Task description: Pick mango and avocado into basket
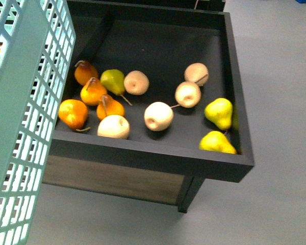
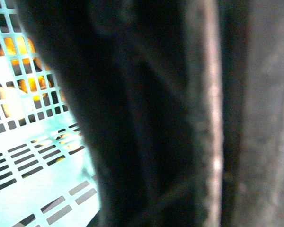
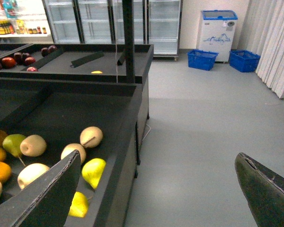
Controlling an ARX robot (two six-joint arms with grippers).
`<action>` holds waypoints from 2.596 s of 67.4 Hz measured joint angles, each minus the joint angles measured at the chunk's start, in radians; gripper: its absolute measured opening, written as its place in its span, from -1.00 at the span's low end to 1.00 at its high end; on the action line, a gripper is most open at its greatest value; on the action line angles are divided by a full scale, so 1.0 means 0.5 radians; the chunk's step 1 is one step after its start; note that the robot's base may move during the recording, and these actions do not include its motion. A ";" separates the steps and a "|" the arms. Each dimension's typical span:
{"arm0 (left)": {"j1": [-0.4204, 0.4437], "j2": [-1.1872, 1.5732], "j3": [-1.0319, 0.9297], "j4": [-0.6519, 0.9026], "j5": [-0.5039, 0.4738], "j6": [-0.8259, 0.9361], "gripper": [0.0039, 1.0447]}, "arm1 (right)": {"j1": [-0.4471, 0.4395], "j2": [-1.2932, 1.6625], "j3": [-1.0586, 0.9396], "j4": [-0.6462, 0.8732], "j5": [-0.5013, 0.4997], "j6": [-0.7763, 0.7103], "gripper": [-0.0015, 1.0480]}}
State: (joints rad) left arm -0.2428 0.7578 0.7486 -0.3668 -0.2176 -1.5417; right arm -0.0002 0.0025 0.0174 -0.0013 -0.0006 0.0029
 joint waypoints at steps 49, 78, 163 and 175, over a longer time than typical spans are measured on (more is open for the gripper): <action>-0.001 -0.001 0.000 0.000 0.002 -0.001 -0.75 | 0.000 0.001 0.000 0.000 0.001 -0.001 0.83; 0.001 -0.001 0.000 0.000 0.004 -0.001 -0.75 | 0.000 0.002 0.000 0.000 0.005 -0.001 0.83; 0.001 -0.003 0.002 0.000 0.000 0.000 -0.75 | 0.000 0.003 0.000 -0.001 0.002 -0.001 0.83; 0.009 -0.002 0.002 0.000 -0.056 0.004 -0.75 | -0.002 0.003 0.000 -0.001 -0.019 -0.001 0.83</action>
State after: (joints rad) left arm -0.2382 0.7567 0.7494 -0.3668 -0.2459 -1.5398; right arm -0.0010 0.0040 0.0174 -0.0017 -0.0101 0.0025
